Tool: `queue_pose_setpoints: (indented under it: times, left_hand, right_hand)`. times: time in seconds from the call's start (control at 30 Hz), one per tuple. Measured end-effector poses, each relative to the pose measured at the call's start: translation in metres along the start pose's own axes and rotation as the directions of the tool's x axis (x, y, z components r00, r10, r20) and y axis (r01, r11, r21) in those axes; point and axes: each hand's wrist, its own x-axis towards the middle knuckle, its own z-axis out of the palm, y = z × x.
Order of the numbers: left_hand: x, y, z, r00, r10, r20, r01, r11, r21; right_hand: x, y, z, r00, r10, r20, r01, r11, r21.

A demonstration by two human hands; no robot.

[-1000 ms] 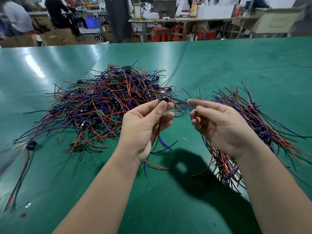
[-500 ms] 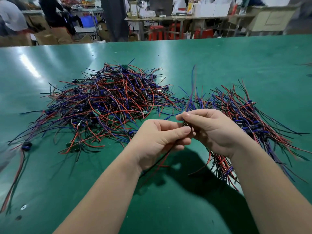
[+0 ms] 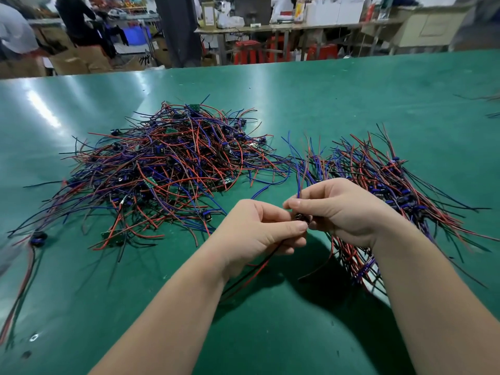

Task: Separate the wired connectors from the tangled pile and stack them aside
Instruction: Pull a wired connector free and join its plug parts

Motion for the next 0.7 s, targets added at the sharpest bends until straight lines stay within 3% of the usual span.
queue_pose_setpoints:
  times: [0.13,0.2,0.3,0.4,0.53,0.63,0.7]
  left_hand:
    - [0.000,0.000,-0.004,1.000,-0.025,0.005,0.025,1.000,-0.002]
    - [-0.001,0.000,-0.006,0.997,-0.054,0.056,0.053,0.999,0.012]
    - [-0.004,0.001,-0.007,0.973,-0.111,0.202,0.091,0.990,0.109]
    - [-0.009,0.002,-0.005,0.918,-0.165,0.360,0.092,0.973,0.210]
    - [-0.012,0.005,-0.006,0.899,-0.145,0.414,0.100,0.987,0.128]
    - [-0.012,0.006,-0.009,0.884,-0.100,0.456,0.055,0.992,0.111]
    - [-0.013,0.005,-0.009,0.848,-0.079,0.524,0.021,0.993,0.115]
  right_hand:
    - [-0.001,0.000,-0.002,0.998,-0.042,-0.036,0.038,0.995,-0.089]
    - [0.000,-0.001,-0.004,0.989,-0.055,-0.135,0.045,0.996,-0.073]
    - [0.002,-0.006,-0.015,0.944,-0.049,-0.325,0.086,0.991,0.099]
    - [0.000,-0.010,-0.024,0.906,-0.061,-0.420,0.166,0.962,0.217]
    - [0.000,-0.011,-0.021,0.861,-0.066,-0.504,0.235,0.931,0.279]
    - [0.003,-0.012,-0.018,0.855,-0.068,-0.515,0.287,0.888,0.360]
    - [0.004,-0.013,-0.016,0.893,-0.028,-0.449,0.244,0.868,0.433]
